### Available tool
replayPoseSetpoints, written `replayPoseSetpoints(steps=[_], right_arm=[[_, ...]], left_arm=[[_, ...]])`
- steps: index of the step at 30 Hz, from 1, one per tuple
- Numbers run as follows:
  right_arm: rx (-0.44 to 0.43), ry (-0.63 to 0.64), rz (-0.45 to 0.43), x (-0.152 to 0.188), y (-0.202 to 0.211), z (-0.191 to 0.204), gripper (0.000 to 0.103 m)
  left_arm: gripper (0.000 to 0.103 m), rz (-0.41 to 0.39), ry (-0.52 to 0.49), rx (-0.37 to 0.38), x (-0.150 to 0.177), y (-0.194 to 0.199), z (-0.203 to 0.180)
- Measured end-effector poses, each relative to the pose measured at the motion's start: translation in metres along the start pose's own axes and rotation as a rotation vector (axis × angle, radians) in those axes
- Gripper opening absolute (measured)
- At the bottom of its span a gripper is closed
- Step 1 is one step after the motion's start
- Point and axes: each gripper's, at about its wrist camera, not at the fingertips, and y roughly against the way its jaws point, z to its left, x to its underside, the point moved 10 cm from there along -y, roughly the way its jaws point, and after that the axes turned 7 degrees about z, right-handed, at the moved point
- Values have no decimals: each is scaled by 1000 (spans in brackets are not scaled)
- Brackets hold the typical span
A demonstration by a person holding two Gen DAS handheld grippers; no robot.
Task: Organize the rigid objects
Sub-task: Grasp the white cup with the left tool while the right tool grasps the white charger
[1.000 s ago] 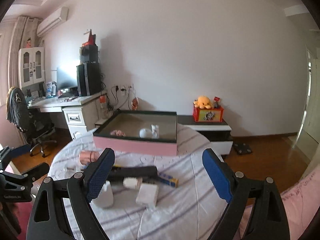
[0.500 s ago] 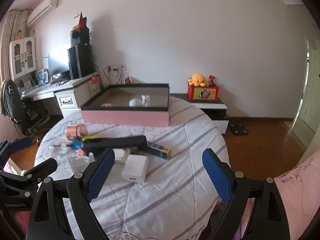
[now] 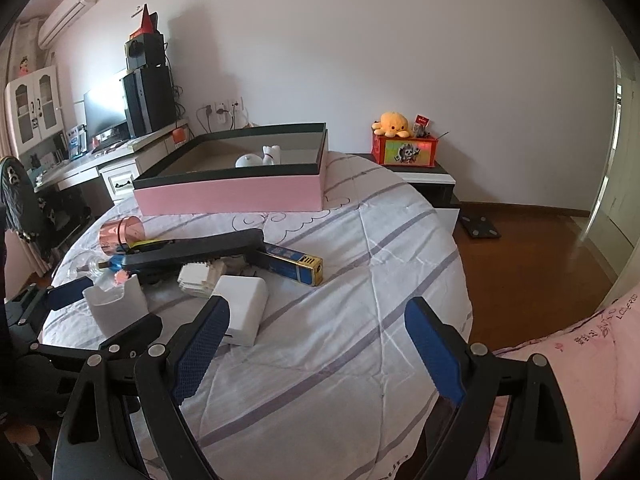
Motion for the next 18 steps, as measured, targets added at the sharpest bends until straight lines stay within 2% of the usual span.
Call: replayPoseSetpoints(steps=[2,4,10,18], right_arm=[[-4,-2,5,0,-3,0,91],[-4,0,13,1,-6,1,91],[-4,11,26,3,-9,7,91],[-26,47,62,9,-23,30,91]], left_arm=[[89,0,-6,6,0,-1,1],[60,11,-17,24,1,-3,1],[57,3,-24,77,4,5,7],[57,-8,-26,65,12,23,30]])
